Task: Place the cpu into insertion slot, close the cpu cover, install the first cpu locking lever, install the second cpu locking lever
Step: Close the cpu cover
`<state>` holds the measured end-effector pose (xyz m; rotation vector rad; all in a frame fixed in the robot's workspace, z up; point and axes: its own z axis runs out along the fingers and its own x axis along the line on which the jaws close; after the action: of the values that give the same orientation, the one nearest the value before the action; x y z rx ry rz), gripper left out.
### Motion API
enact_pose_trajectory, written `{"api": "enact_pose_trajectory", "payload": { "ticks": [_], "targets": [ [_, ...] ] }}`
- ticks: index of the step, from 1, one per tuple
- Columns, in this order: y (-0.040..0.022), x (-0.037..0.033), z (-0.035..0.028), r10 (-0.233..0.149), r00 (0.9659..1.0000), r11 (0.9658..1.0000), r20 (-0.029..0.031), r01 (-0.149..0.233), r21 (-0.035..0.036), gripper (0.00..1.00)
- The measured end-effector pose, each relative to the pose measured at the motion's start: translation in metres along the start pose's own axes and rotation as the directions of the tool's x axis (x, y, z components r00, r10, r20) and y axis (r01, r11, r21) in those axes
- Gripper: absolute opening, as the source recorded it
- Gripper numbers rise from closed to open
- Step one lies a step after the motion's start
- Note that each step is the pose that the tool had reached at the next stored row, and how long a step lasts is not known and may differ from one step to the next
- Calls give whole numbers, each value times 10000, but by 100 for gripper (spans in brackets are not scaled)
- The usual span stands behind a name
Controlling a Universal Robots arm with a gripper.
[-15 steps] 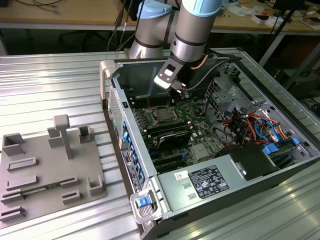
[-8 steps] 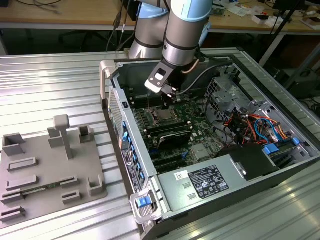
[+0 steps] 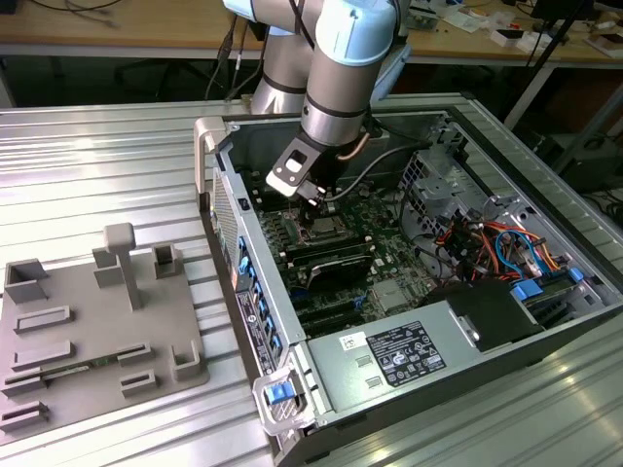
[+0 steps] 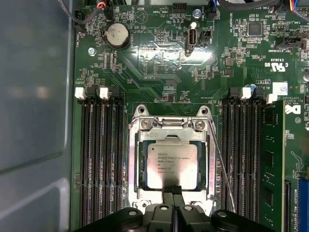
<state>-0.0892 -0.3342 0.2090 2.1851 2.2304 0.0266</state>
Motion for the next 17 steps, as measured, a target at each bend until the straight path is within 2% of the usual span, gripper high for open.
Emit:
{"api": "enact_pose_trajectory", "payload": {
  "ticks": [9,17],
  "targets": [
    [-3,1,3,-1,10000,10000,-3,1,-2,11],
    [-1,2,-43,-3,10000,10000,-5,3,-7,11]
  ]
}}
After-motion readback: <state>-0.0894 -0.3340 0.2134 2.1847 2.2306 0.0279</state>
